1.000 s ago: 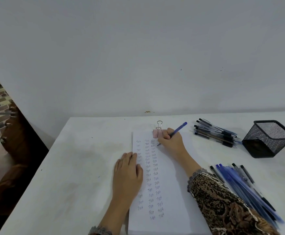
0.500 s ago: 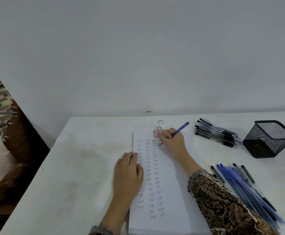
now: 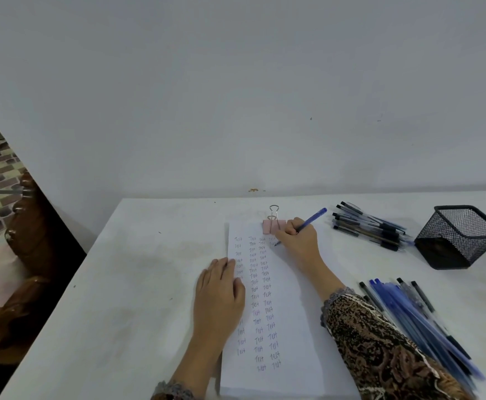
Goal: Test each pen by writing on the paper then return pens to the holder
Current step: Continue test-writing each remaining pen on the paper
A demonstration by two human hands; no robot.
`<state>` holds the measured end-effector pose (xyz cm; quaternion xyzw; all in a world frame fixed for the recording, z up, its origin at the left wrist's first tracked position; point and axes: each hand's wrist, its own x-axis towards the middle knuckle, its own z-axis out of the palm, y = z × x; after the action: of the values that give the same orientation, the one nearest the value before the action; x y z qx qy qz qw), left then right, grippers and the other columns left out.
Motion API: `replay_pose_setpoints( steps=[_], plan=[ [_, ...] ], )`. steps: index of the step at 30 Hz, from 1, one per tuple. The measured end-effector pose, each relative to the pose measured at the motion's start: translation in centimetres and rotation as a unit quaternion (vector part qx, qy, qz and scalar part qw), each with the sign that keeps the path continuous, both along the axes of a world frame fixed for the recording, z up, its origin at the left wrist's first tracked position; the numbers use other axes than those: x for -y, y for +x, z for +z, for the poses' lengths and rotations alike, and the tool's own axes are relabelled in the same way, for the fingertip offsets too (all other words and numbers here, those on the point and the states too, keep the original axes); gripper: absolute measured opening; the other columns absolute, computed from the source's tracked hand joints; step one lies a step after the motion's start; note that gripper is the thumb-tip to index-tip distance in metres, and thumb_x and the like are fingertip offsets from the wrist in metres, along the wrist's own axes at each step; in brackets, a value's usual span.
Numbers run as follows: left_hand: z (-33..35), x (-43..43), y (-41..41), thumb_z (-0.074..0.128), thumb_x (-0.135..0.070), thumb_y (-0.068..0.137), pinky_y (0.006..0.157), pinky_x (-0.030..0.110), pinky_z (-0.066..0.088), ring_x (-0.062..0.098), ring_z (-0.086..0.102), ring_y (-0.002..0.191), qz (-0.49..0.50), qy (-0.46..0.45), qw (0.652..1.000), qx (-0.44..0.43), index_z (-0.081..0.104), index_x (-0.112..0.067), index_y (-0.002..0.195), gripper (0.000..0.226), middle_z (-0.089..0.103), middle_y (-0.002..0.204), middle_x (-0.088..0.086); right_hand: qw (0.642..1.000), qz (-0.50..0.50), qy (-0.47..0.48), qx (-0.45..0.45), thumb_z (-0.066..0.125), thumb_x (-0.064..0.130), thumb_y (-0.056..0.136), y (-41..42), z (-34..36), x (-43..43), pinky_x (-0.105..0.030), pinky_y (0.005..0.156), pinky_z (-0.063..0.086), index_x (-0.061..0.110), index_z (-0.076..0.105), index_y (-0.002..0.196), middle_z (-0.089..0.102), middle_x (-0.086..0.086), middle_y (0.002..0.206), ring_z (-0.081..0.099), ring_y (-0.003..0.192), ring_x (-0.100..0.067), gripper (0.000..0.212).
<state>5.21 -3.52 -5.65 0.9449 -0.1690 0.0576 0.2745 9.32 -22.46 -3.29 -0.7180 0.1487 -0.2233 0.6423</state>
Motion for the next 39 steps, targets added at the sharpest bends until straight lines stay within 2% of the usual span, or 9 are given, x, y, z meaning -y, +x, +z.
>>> replay_pose_setpoints(
  steps=[10, 13, 15, 18, 23, 26, 29, 34, 39],
  plan=[
    [0.1, 0.0, 0.0, 0.036, -0.024, 0.096, 0.115, 0.033, 0.021, 0.015, 0.030, 0.136, -0.003, 0.003, 1.000, -0.002, 0.038, -0.015, 0.140, 0.045, 0.038, 0.145, -0.001, 1.000, 0.006, 0.028, 0.004, 0.053, -0.013, 0.079, 0.0, 0.0, -0.1, -0.015, 0.061, 0.028, 0.022, 0.019, 0.055, 0.024, 0.014, 0.046, 0.022, 0.046, -0.005, 0.054],
    [0.0, -0.2, 0.2, 0.037, -0.024, 0.095, 0.115, 0.034, 0.023, 0.017, 0.033, 0.135, -0.005, -0.012, 1.000, 0.000, 0.042, -0.012, 0.138, 0.044, 0.042, 0.142, 0.000, 0.986, 0.004, 0.164, 0.015, 0.051, -0.011, 0.085, -0.2, 0.6, 0.4, -0.015, 0.039, 0.024, 0.020, 0.025, 0.056, 0.027, 0.012, 0.041, 0.024, 0.036, -0.005, 0.050],
    [0.1, -0.3, 0.3, 0.034, -0.026, 0.093, 0.113, 0.033, 0.026, 0.018, 0.039, 0.130, -0.009, -0.025, 1.000, 0.005, 0.046, -0.010, 0.134, 0.046, 0.046, 0.138, 0.001, 0.966, 0.003, 0.259, 0.021, 0.050, 0.015, 0.096, -0.4, 1.4, 1.0, -0.014, 0.032, 0.023, 0.020, 0.032, 0.066, 0.034, 0.008, 0.038, 0.030, 0.030, -0.006, 0.036],
    [0.4, -0.4, 0.6, 0.038, -0.018, 0.096, 0.111, 0.025, 0.025, 0.014, 0.041, 0.125, -0.017, -0.057, 0.998, 0.001, 0.049, -0.010, 0.132, 0.039, 0.047, 0.136, -0.001, 0.959, 0.029, 0.280, -0.026, 0.028, 0.049, 0.099, -1.4, 2.0, 1.4, -0.014, 0.036, 0.018, 0.021, 0.036, 0.080, 0.033, 0.004, 0.038, 0.027, 0.029, -0.009, 0.034],
    [0.4, -1.0, 1.0, 0.034, -0.023, 0.093, 0.103, 0.024, 0.032, 0.019, 0.051, 0.120, -0.025, -0.023, 0.999, 0.033, 0.053, -0.008, 0.127, 0.042, 0.054, 0.130, 0.003, 0.903, 0.052, 0.426, -0.025, 0.039, 0.021, 0.100, -3.9, 1.0, 1.2, -0.015, 0.034, 0.024, 0.015, 0.045, 0.081, 0.040, 0.004, 0.046, 0.032, 0.034, -0.008, 0.020],
    [0.2, -0.9, 0.9, 0.021, -0.030, 0.093, 0.111, 0.025, 0.020, 0.021, 0.035, 0.135, -0.023, 0.015, 0.999, 0.030, 0.040, -0.008, 0.138, 0.054, 0.042, 0.143, 0.004, 0.864, 0.061, 0.500, -0.011, 0.036, 0.030, 0.100, -4.9, 0.6, 1.4, -0.013, 0.030, 0.021, 0.014, 0.053, 0.087, 0.043, 0.005, 0.048, 0.028, 0.030, -0.005, 0.027],
    [-0.1, -0.9, 1.2, 0.019, -0.027, 0.097, 0.117, 0.028, 0.009, 0.016, 0.016, 0.143, -0.021, 0.050, 0.998, 0.008, 0.025, -0.012, 0.145, 0.051, 0.026, 0.152, 0.000, 0.866, 0.053, 0.496, -0.013, 0.034, 0.039, 0.100, -5.4, 0.9, 1.6, -0.013, 0.031, 0.019, 0.015, 0.054, 0.087, 0.040, 0.005, 0.048, 0.025, 0.030, -0.006, 0.034],
    [0.0, -0.9, 0.9, 0.013, -0.033, 0.086, 0.117, 0.030, 0.011, 0.018, 0.020, 0.142, -0.021, 0.051, 0.998, 0.008, 0.030, -0.010, 0.143, 0.064, 0.030, 0.151, 0.002, 0.891, 0.042, 0.450, -0.033, 0.032, 0.039, 0.101, -6.4, 1.6, 1.4, -0.012, 0.035, 0.016, 0.017, 0.050, 0.080, 0.036, 0.007, 0.048, 0.021, 0.031, -0.006, 0.035],
    [0.0, -0.9, 1.0, 0.027, -0.023, 0.099, 0.118, 0.030, 0.011, 0.017, 0.017, 0.143, -0.018, 0.053, 0.998, 0.001, 0.026, -0.011, 0.145, 0.047, 0.026, 0.152, 0.001, 0.968, 0.002, 0.230, -0.096, 0.035, 0.027, 0.101, -8.9, 5.2, 3.0, -0.014, 0.037, 0.017, 0.017, 0.053, 0.084, 0.035, 0.005, 0.057, 0.025, 0.036, -0.007, 0.027]
  ],
)
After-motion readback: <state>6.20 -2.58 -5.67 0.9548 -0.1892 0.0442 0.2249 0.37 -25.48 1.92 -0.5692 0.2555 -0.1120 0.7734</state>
